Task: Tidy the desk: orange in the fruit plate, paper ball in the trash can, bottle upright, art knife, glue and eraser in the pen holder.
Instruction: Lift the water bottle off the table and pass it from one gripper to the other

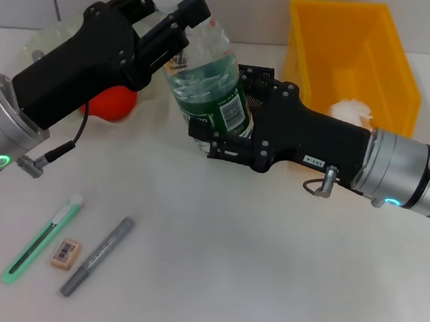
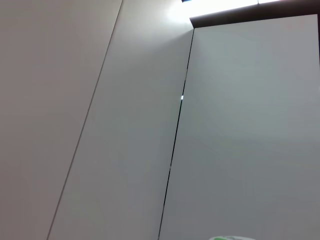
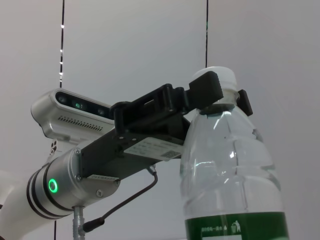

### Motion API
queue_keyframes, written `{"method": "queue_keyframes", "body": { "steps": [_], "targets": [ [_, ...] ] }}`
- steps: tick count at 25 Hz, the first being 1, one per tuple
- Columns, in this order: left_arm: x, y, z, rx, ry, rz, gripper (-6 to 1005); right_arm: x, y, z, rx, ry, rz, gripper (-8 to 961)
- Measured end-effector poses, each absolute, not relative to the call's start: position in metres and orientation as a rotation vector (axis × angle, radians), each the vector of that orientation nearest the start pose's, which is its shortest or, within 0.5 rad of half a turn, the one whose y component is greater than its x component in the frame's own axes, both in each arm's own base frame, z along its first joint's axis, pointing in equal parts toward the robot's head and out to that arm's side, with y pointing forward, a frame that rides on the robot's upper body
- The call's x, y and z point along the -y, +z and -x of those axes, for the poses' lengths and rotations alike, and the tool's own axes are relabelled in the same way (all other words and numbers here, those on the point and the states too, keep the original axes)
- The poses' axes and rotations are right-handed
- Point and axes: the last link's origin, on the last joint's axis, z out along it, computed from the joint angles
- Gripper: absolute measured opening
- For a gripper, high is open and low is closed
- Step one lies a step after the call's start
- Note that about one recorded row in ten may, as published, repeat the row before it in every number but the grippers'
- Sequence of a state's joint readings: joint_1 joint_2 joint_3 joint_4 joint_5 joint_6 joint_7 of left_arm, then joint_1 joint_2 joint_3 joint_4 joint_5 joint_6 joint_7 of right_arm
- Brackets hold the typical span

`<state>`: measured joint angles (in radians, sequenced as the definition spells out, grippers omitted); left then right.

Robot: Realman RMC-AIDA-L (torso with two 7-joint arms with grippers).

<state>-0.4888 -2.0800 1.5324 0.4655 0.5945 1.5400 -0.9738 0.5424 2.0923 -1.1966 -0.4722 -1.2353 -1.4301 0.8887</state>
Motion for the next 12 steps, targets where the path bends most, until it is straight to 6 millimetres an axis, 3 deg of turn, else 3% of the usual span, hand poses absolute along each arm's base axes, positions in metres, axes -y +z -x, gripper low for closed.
{"method": "queue_keyframes", "body": {
  "steps": [12],
  "targets": [
    [-0.3251, -0.0153, 0.1767, 0.347, -1.605, 2.252, 431, -0.3372, -0.0434, -0.1994, -0.135, 1.077, 2.553, 765]
  ]
}}
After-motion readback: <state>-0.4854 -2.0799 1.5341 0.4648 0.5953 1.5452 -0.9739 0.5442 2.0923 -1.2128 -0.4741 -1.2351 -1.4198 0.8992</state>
